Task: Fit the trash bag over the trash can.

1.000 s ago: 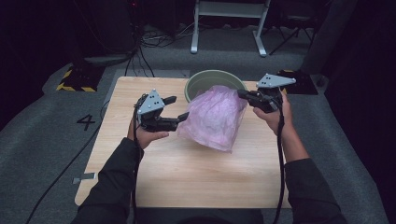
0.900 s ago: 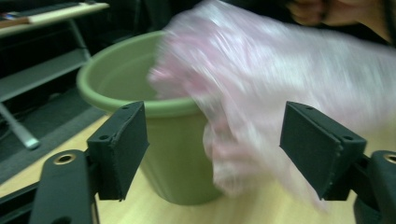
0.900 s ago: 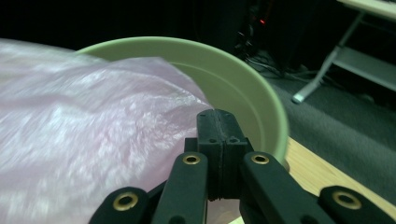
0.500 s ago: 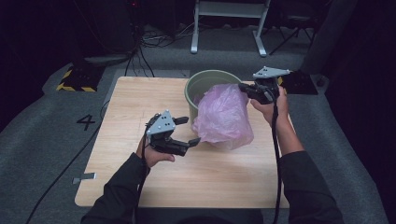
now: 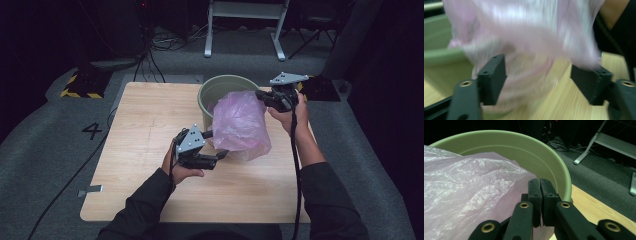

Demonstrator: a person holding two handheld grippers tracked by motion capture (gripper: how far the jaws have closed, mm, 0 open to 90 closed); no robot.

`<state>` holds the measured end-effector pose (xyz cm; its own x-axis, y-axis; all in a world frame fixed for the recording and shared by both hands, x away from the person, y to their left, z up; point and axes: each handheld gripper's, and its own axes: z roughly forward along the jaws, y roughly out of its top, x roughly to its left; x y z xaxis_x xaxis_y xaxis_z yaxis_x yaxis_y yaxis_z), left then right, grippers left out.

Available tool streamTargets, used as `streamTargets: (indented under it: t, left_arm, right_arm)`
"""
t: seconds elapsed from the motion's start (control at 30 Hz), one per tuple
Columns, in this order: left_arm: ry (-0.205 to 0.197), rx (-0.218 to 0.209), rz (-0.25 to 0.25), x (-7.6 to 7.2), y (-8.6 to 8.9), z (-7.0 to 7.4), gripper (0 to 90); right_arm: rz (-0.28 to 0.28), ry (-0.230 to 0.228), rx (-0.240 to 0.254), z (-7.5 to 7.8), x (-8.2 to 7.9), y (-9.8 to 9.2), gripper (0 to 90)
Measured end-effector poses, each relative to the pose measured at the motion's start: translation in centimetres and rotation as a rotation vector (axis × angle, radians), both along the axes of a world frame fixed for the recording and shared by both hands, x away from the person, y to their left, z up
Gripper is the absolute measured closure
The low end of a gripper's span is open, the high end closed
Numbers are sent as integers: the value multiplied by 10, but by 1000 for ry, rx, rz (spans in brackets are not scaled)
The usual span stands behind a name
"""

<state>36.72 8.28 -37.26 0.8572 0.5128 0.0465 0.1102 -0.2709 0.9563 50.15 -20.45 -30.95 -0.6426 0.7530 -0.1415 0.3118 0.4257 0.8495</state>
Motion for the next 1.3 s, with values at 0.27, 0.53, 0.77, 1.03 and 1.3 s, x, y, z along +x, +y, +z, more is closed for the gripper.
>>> streamTargets:
  t: [0.27,0.53,0.77,1.03,1.3]
  left_arm:
    - [-57,-40,97,9,-12,21,615]
    - [-87,24,152,20,-18,22,785]
    - [-89,38,177,26,-15,22,788]
    - [-87,35,174,29,-14,25,810]
    - [-92,54,176,33,-12,27,837]
  right_arm:
    - [23,-34,16,1,-9,-4,619]
    - [94,-86,44,12,-48,-18,312]
    - [232,-143,44,6,-109,-32,261]
    - [349,-136,62,-26,-157,-25,222]
    - [244,-188,-59,-48,-152,-7,687]
